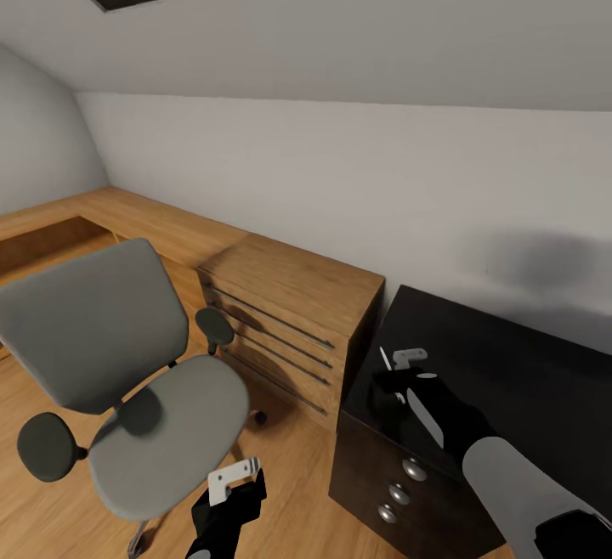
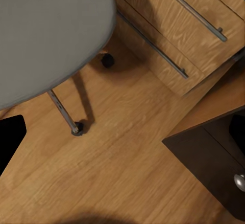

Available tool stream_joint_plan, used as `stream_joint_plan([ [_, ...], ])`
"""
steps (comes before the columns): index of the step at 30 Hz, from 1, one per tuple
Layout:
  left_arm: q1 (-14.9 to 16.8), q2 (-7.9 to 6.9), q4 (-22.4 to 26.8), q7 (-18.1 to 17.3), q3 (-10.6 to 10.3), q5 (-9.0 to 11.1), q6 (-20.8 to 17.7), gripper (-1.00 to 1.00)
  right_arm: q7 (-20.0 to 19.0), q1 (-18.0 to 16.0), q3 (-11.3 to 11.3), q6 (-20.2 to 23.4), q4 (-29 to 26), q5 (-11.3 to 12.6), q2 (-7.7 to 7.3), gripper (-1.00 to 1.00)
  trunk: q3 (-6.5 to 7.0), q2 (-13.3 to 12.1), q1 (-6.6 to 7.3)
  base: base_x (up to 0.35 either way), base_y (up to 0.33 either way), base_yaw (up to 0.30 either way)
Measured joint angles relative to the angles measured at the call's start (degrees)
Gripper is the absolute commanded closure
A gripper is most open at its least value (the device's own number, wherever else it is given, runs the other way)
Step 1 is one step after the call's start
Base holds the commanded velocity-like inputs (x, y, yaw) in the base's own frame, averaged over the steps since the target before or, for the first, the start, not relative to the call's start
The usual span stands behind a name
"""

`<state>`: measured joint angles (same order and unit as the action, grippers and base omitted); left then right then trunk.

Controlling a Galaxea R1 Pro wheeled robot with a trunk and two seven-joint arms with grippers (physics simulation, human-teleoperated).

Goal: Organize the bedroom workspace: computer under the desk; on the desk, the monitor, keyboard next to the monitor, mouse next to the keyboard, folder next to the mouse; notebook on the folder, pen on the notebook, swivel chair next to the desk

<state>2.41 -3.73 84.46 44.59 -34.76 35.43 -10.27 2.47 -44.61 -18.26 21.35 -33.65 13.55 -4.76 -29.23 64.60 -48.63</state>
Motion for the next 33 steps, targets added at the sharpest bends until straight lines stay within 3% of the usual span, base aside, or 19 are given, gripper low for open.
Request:
stream_joint_plan([
  [33, 0.01, 0.0, 0.17, 0.0, 0.0, 0.08, 0.0, -1.0, 0.0, 0.0, 0.18, 3.59, 0.08, 0.1, 0.01, -1.0, 0.0, 0.0, 0.0, 0.0, 0.0, 0.0],
])
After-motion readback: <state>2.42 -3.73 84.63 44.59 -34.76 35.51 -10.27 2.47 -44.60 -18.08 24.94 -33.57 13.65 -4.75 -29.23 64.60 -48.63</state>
